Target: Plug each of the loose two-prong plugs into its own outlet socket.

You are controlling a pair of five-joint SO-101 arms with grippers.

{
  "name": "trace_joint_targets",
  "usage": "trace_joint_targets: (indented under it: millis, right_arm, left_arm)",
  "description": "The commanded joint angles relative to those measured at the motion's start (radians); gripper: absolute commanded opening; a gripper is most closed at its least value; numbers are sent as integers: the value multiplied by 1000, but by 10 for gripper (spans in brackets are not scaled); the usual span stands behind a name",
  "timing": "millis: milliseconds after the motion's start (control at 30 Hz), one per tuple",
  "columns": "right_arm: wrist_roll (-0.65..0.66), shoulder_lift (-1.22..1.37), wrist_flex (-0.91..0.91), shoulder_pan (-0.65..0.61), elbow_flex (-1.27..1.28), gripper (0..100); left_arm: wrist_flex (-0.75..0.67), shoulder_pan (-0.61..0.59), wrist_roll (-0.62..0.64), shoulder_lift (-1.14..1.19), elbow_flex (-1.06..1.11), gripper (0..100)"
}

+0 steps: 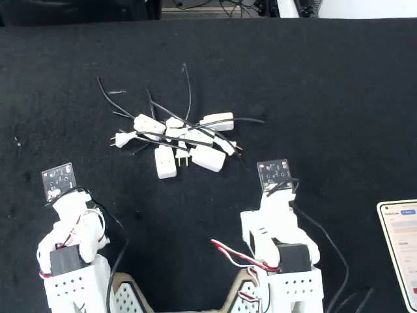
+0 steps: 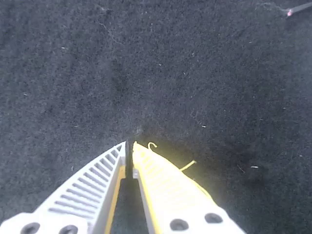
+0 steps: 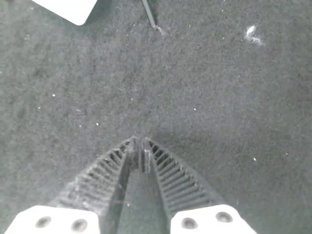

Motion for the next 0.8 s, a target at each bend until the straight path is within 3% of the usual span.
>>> trace_joint_targets:
  millis: [0,633,767]
  right_arm:
    - [-9,-93,5,-11,-4,12]
    - [-9,-93,5,-11,-4,12]
    - [-9,-93,5,-11,-4,13]
  left_arm:
    - [5,-7,-8,-6,24,35]
    - [0,-5,-6,-6,24,36]
    - [3,42,-5,-6,24,35]
